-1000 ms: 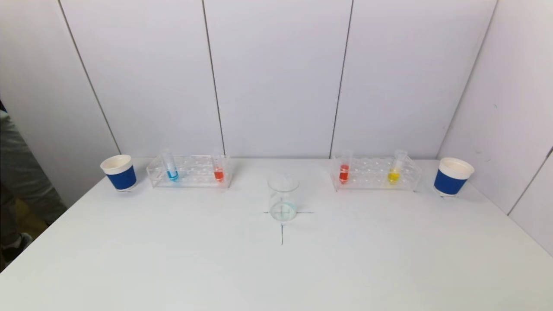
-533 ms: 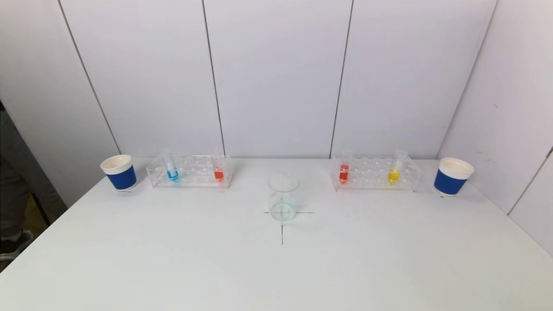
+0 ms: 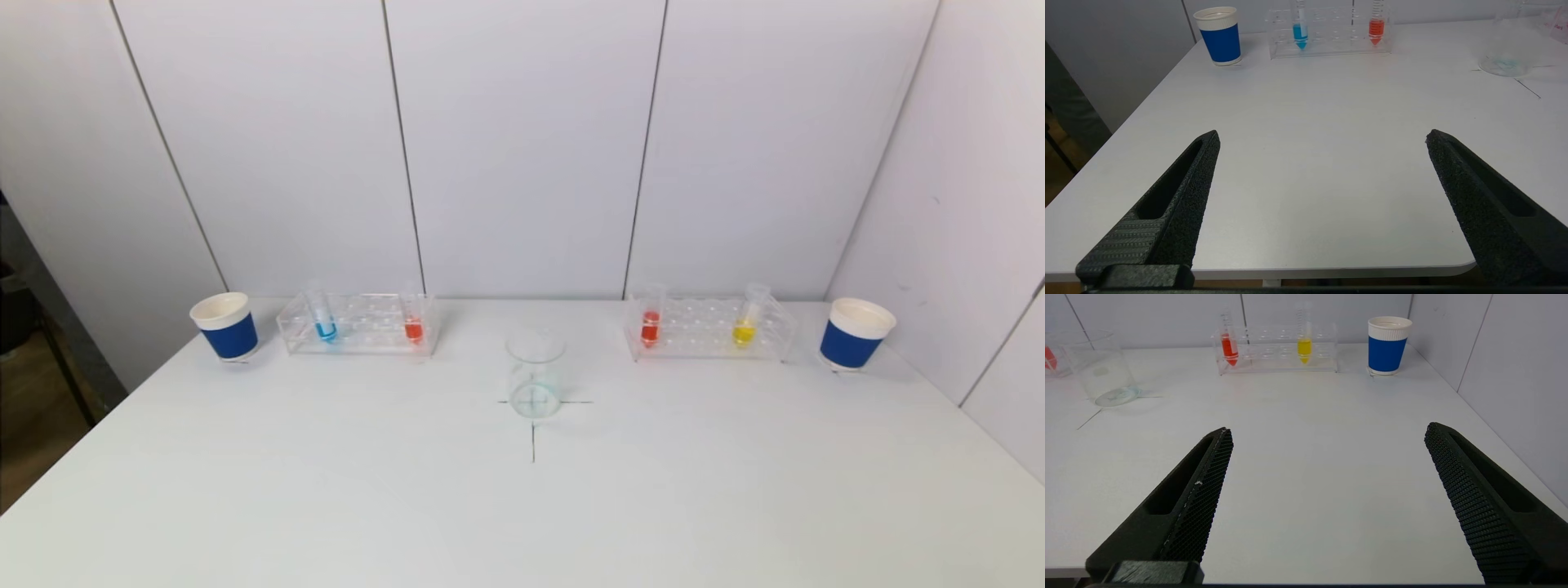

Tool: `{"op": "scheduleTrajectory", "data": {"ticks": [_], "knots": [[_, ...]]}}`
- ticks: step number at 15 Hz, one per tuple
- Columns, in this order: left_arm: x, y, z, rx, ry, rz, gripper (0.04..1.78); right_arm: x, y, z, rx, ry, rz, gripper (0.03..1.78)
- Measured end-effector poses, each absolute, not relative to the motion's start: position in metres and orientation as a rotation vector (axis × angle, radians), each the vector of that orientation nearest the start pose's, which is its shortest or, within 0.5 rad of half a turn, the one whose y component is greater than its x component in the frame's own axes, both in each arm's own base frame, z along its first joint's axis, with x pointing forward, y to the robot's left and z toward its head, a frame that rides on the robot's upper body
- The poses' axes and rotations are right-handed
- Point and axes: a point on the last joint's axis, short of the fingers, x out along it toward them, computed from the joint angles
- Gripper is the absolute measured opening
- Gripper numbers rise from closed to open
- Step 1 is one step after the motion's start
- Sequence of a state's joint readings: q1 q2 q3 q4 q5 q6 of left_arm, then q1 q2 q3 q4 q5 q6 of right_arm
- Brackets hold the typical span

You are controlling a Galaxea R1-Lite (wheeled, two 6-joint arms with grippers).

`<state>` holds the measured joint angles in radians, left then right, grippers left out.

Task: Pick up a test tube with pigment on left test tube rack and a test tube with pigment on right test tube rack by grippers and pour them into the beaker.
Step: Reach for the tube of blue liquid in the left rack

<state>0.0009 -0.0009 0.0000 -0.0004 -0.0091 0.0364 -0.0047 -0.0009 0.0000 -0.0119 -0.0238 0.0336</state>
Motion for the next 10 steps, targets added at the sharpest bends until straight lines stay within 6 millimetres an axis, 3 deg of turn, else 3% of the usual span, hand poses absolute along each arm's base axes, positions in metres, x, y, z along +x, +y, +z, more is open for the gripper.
{"op": "scheduleTrajectory", "data": {"ticks": [5, 10], "knots": [[-0.023, 0.0, 0.078, 0.038, -0.016, -0.002, 1.76, -0.023, 0.0, 0.077, 0.034, -0.013, -0.028, 1.71], [-0.042, 0.0, 0.121, 0.041, -0.101, -0.008, 1.76, -0.023, 0.0, 0.077, 0.034, -0.013, -0.029, 1.71]]}}
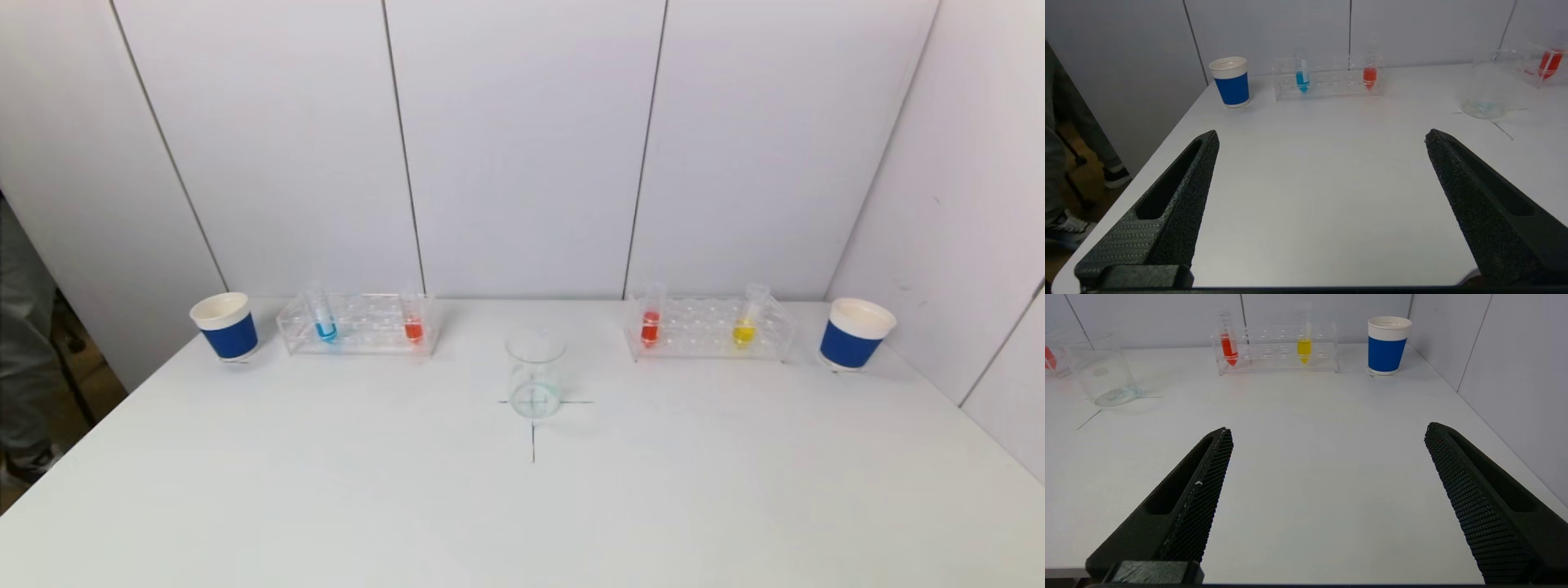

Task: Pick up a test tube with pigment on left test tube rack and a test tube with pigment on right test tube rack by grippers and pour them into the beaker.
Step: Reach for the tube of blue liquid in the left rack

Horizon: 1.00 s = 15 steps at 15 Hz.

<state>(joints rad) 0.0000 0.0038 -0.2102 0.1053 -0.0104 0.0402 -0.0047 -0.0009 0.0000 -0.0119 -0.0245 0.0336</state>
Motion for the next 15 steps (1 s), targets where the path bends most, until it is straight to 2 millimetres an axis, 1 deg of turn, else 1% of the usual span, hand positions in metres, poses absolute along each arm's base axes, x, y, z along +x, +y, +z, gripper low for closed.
{"op": "scheduleTrajectory", "data": {"ticks": [2, 3, 5, 7, 9, 11, 13, 15], "knots": [[-0.048, 0.0, 0.141, 0.041, -0.077, -0.006, 1.76, -0.023, 0.0, 0.077, 0.034, -0.013, -0.029, 1.71], [-0.047, 0.0, 0.152, 0.041, -0.075, -0.006, 1.76, -0.023, 0.0, 0.077, 0.034, -0.013, -0.028, 1.71], [-0.036, 0.0, 0.171, 0.041, -0.077, -0.004, 1.76, -0.023, 0.0, 0.077, 0.034, -0.013, -0.029, 1.71], [-0.018, 0.0, 0.188, 0.041, -0.081, -0.003, 1.76, -0.023, 0.0, 0.077, 0.034, -0.013, -0.029, 1.71], [0.007, 0.0, 0.203, 0.041, -0.084, -0.002, 1.76, -0.023, 0.0, 0.077, 0.034, -0.013, -0.029, 1.71], [0.032, 0.0, 0.213, 0.041, -0.085, -0.002, 1.76, -0.023, 0.0, 0.077, 0.034, -0.013, -0.029, 1.71], [0.06, 0.0, 0.219, 0.038, -0.064, -0.004, 1.76, -0.023, 0.0, 0.077, 0.034, -0.013, -0.029, 1.71], [0.088, 0.0, 0.219, 0.033, -0.037, -0.011, 1.76, -0.023, 0.0, 0.077, 0.034, -0.013, -0.028, 1.71]]}}
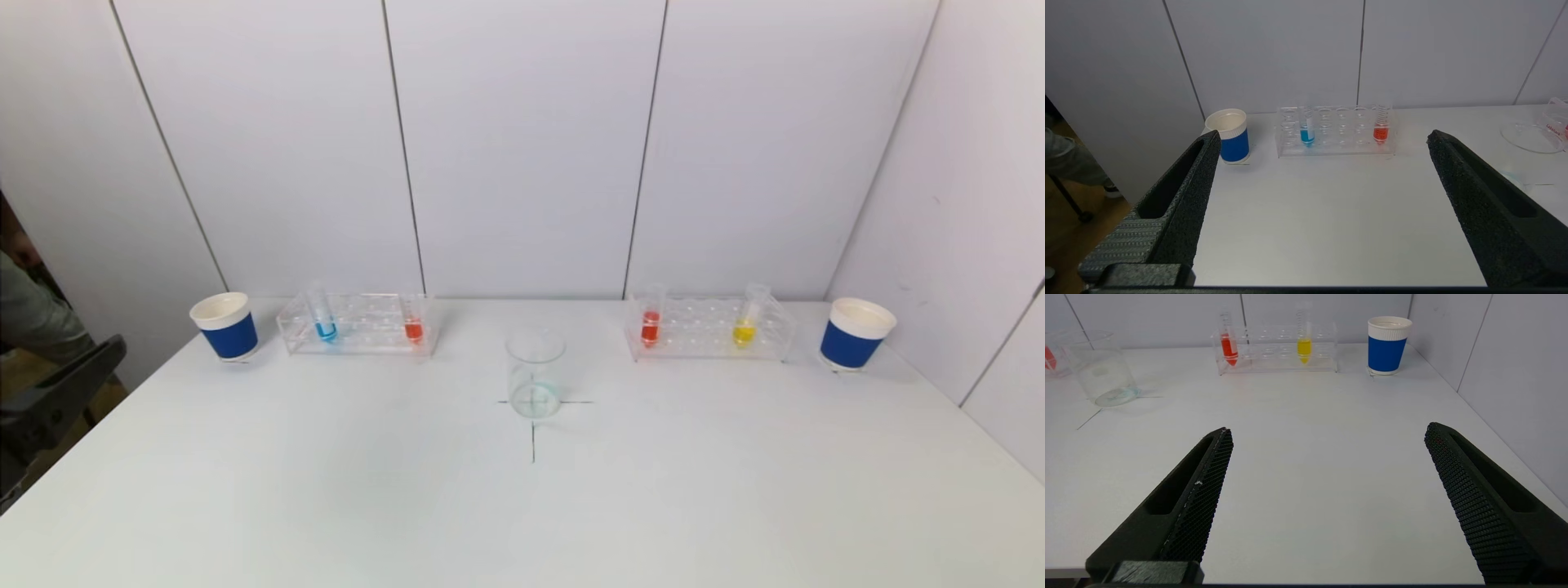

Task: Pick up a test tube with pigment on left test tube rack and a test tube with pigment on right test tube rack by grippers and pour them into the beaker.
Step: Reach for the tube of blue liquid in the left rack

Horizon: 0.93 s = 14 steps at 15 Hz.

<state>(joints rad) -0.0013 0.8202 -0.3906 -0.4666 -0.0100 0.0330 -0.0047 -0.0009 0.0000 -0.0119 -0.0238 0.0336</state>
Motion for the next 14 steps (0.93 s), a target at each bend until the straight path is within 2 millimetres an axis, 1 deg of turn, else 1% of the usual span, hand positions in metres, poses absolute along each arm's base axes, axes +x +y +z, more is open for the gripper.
{"op": "scheduleTrajectory", "data": {"ticks": [3, 6, 9, 14], "knots": [[0.13, -0.001, 0.214, 0.029, -0.013, -0.02, 1.76, -0.023, 0.0, 0.077, 0.033, -0.013, -0.029, 1.71], [0.17, -0.001, 0.201, 0.028, -0.011, -0.04, 1.76, -0.023, 0.0, 0.077, 0.034, -0.013, -0.028, 1.71], [0.204, -0.001, 0.182, 0.026, -0.016, -0.047, 1.76, -0.023, 0.0, 0.077, 0.033, -0.013, -0.028, 1.71], [0.252, -0.001, 0.145, 0.028, -0.029, -0.052, 1.76, -0.023, 0.0, 0.077, 0.033, -0.013, -0.029, 1.71]]}}
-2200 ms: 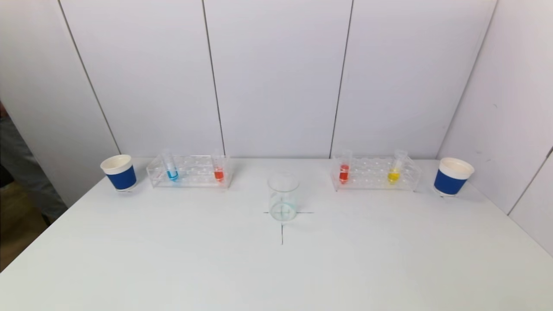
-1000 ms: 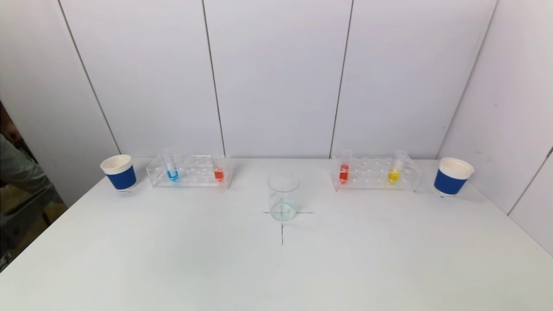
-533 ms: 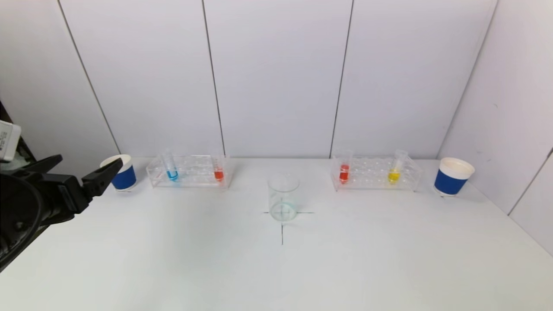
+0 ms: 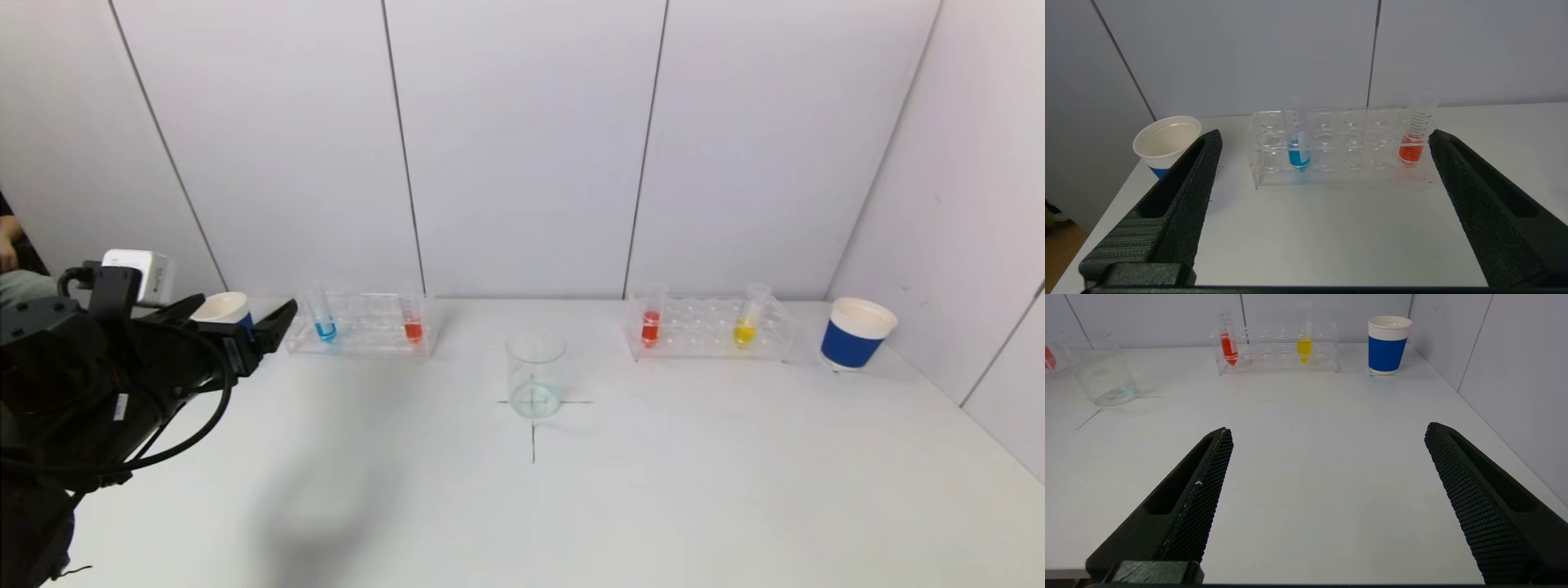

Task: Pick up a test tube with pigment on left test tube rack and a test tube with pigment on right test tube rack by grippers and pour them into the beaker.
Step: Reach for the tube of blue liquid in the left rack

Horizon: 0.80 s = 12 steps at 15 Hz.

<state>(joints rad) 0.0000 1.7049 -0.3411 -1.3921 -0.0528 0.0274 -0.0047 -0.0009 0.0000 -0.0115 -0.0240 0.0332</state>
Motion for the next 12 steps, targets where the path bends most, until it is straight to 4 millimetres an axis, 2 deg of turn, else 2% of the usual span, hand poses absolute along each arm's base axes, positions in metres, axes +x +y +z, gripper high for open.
{"op": "scheduleTrajectory", "data": {"ticks": [5, 12], "knots": [[0.287, -0.001, 0.107, -0.003, 0.019, -0.082, 1.76, -0.023, 0.0, 0.077, 0.033, -0.013, -0.029, 1.71], [0.315, 0.004, 0.089, -0.018, 0.044, -0.072, 1.76, -0.023, 0.0, 0.077, 0.034, -0.013, -0.029, 1.71]]}}
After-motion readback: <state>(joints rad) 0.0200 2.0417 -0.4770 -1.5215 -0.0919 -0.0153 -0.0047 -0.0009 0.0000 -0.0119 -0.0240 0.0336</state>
